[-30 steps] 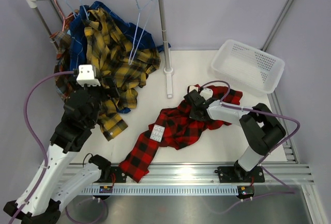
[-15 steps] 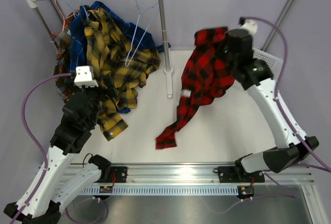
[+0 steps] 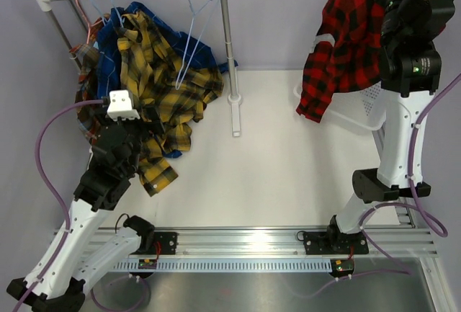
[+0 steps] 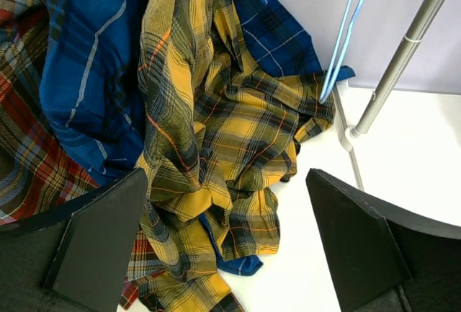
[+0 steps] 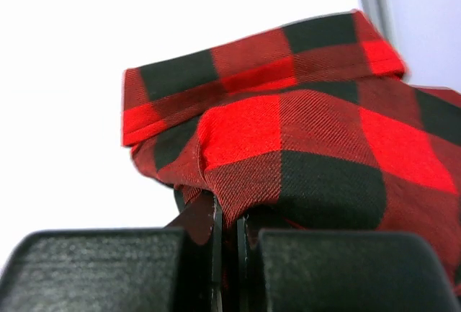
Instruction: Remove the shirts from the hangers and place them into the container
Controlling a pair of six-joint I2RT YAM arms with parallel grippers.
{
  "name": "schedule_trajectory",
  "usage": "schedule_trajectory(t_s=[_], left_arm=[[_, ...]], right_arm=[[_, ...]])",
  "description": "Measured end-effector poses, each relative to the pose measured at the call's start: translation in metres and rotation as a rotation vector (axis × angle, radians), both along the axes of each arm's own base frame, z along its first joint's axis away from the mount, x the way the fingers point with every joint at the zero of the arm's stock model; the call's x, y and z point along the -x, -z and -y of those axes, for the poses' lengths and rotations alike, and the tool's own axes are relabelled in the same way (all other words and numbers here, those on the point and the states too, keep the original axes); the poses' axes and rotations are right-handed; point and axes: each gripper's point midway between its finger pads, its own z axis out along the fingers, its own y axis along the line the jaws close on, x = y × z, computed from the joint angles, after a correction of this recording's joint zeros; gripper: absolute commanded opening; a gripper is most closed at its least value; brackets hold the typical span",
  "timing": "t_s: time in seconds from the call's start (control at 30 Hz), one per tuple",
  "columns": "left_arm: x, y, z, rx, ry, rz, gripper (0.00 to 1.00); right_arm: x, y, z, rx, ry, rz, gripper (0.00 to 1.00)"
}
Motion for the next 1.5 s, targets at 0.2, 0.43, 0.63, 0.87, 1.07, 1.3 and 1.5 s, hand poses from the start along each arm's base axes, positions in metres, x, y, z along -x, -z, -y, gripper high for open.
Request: schedule_trajectory(t_s=[0.2,0.43,0.63,0.87,1.07,1.3,1.5], left_arm=[[-0.002,0.003,0.001,-0.005,0.0,-0.009,0.99],[-0.003,0.005,0.001,-0.008,-0.002,-0.016,0.99],[-0.005,0.007,0.002,-0.012,-0.004,-0.024,0.99],[-0.007,0.01,0.003,-0.017,-0.004,-0.033,0.99],[-0.009,0.012,0.004,-0.021,-0.004,-0.041,0.99],[-0.01,0.014,0.004,-0.023,-0.003,-0.046,0.99],[-0.01,0.013,0.004,-0.022,-0.003,-0.045,0.99]], right_arm=[[-0.035,0.002,0.039,0.025,0.067,0.048,0.0],[-0.089,0.026,0.079,0.04,0.092,0.043,0.0],[-0.093,0.014,0.081,0.051,0.083,0.112,0.0],[-0.07,-0.027,0.091,0.034,0.125,0.278,0.0],[-0.049,-0.052,0.107,0.012,0.19,0.395,0.0],[-0.059,-0.023,0.113,-0.004,0.204,0.334,0.0],[-0.089,0.063,0.112,-0.022,0.171,0.148,0.0]])
